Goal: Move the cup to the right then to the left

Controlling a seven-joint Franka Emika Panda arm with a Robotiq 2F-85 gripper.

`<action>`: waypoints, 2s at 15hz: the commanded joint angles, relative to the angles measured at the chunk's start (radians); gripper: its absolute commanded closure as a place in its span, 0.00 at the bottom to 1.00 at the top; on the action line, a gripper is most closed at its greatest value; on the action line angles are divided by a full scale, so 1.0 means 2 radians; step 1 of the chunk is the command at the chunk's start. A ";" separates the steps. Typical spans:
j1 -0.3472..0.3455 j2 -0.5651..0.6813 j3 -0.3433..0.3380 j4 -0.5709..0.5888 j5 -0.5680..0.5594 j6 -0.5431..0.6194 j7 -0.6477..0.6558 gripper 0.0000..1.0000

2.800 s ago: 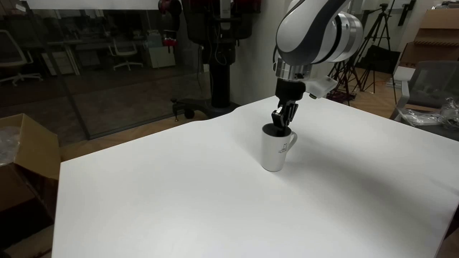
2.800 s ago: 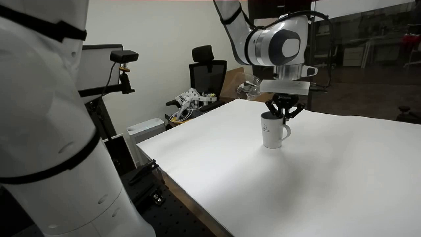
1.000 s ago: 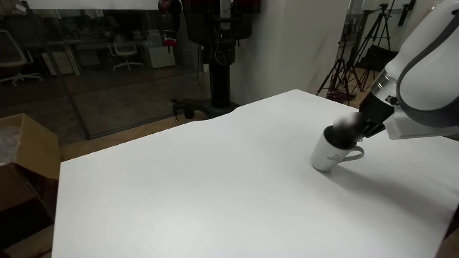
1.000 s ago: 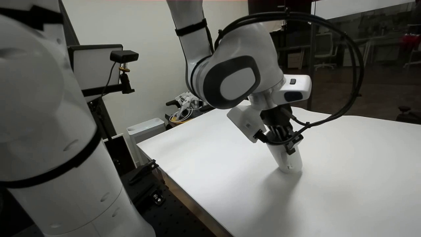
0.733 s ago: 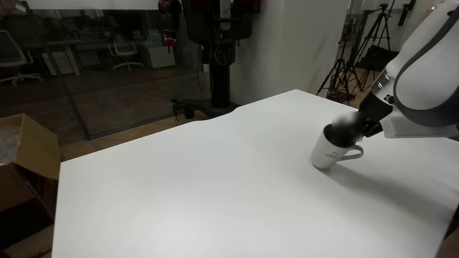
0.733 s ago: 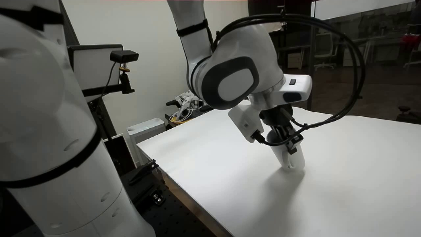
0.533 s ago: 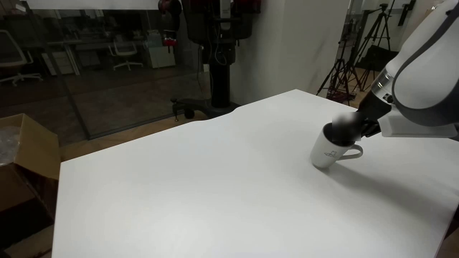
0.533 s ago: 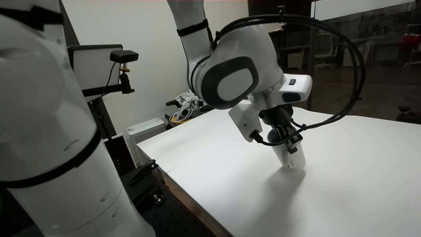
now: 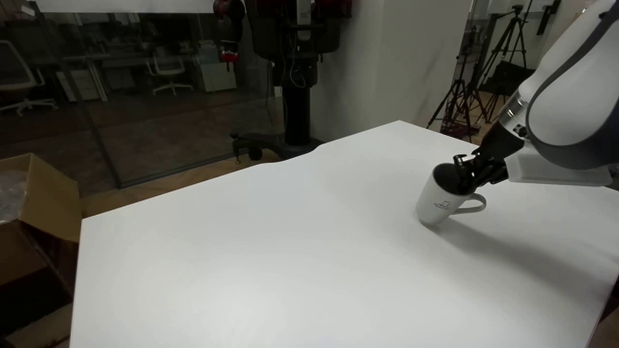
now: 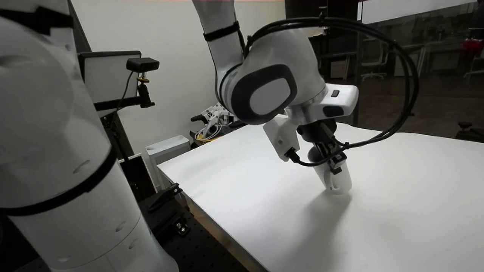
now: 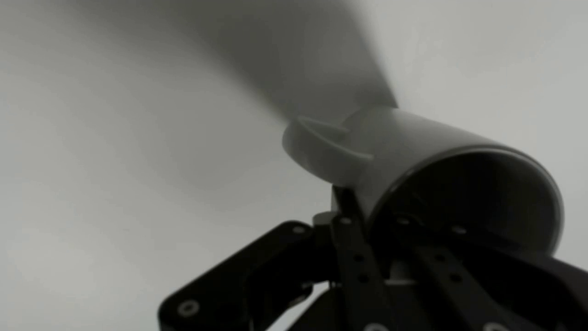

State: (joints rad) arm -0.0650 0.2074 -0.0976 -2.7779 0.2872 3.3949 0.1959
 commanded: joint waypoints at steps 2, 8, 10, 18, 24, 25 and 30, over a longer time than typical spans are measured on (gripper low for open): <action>-0.096 -0.038 0.104 0.001 -0.059 0.002 0.099 0.98; -0.242 -0.019 0.253 0.009 -0.197 -0.015 0.228 0.65; -0.154 -0.071 0.144 -0.004 -0.126 -0.016 0.150 0.53; 0.014 0.005 0.017 0.049 0.080 0.032 -0.099 1.00; 0.039 0.010 0.032 0.071 0.033 0.006 -0.054 1.00; 0.039 0.008 0.035 0.072 0.026 0.005 -0.045 0.74; 0.044 0.013 0.026 0.067 0.015 0.013 -0.047 0.74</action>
State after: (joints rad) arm 0.0099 0.2330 -0.0242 -2.6403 0.3527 3.4209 0.0727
